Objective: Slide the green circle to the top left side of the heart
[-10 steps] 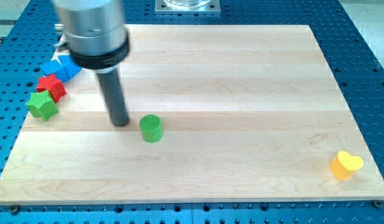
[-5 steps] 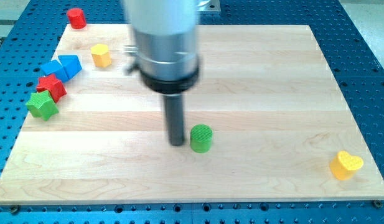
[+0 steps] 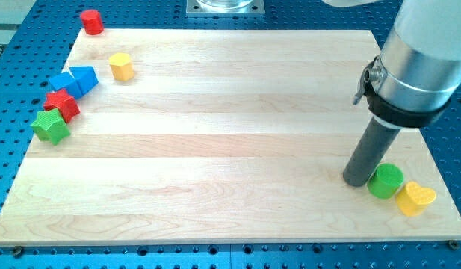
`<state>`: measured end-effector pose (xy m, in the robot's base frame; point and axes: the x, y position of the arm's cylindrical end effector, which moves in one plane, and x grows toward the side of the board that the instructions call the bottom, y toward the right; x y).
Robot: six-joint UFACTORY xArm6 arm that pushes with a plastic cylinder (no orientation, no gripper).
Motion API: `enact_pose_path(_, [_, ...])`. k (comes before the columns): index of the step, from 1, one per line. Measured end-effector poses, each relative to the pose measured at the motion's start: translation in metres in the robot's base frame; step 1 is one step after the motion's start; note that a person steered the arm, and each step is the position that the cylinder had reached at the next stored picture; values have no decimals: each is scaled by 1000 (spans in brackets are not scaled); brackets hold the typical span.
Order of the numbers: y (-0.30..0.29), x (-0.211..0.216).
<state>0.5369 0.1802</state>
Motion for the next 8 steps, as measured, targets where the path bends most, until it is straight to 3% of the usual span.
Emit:
enact_pose_path(1, [10,-16])
enact_pose_path(2, [2,27])
enact_pose_path(5, [28,52])
enact_pose_path(8, [36,-39])
